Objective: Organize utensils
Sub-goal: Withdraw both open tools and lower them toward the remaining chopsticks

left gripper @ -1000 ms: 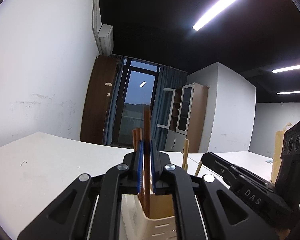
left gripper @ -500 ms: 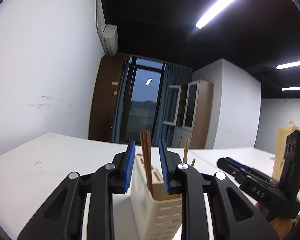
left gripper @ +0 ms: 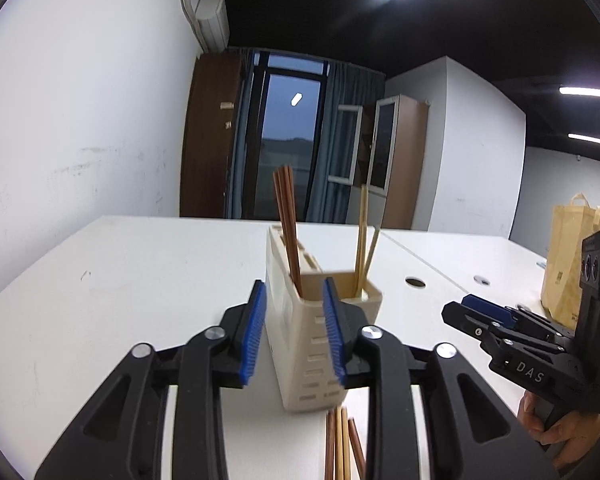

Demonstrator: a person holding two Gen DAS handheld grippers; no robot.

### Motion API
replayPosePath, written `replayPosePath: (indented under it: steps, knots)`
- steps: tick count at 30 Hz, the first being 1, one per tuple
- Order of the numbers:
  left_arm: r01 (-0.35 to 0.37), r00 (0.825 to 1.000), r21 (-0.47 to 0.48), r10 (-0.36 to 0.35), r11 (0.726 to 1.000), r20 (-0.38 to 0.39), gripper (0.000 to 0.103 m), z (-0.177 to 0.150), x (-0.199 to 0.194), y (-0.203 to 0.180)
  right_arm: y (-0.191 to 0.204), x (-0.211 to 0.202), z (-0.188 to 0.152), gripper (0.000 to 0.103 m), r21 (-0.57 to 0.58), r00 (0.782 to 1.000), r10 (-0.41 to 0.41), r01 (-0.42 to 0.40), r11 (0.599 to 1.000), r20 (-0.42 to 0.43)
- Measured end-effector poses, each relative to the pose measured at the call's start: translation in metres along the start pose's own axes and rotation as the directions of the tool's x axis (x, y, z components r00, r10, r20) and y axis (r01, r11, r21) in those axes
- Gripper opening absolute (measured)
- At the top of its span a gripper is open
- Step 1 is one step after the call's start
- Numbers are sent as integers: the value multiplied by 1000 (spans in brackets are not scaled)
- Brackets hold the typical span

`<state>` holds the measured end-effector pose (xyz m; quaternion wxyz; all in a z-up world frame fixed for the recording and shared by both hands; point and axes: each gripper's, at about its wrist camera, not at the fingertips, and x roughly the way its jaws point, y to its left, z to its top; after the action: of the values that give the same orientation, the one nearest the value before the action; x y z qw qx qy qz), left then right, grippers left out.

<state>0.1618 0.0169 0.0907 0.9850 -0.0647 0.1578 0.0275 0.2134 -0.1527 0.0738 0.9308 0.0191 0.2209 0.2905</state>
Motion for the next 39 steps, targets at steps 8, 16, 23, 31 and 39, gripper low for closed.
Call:
replayPosePath:
  steps: [8, 16, 23, 31, 39]
  knots:
    - [18, 992, 6, -17, 1000, -124, 34, -21, 10, -1, 8, 7, -31, 49, 5, 991, -13, 14, 1000, -136]
    - [23, 975, 9, -20, 1000, -222, 40, -38, 13, 2, 16, 28, -57, 52, -25, 961, -35, 29, 999, -275]
    - [7, 951, 9, -4, 1000, -309, 48, -50, 27, 4, 26, 51, -77, 52, -51, 921, -48, 31, 998, -387]
    - [13, 913, -8, -15, 1000, -407, 49, -62, 45, 6, 31, 66, -92, 52, -62, 885, -55, 30, 998, -462]
    - [16, 886, -4, -16, 1000, -463, 49, -72, 56, 6, 34, 78, -100, 45, -72, 858, -50, 15, 997, -511]
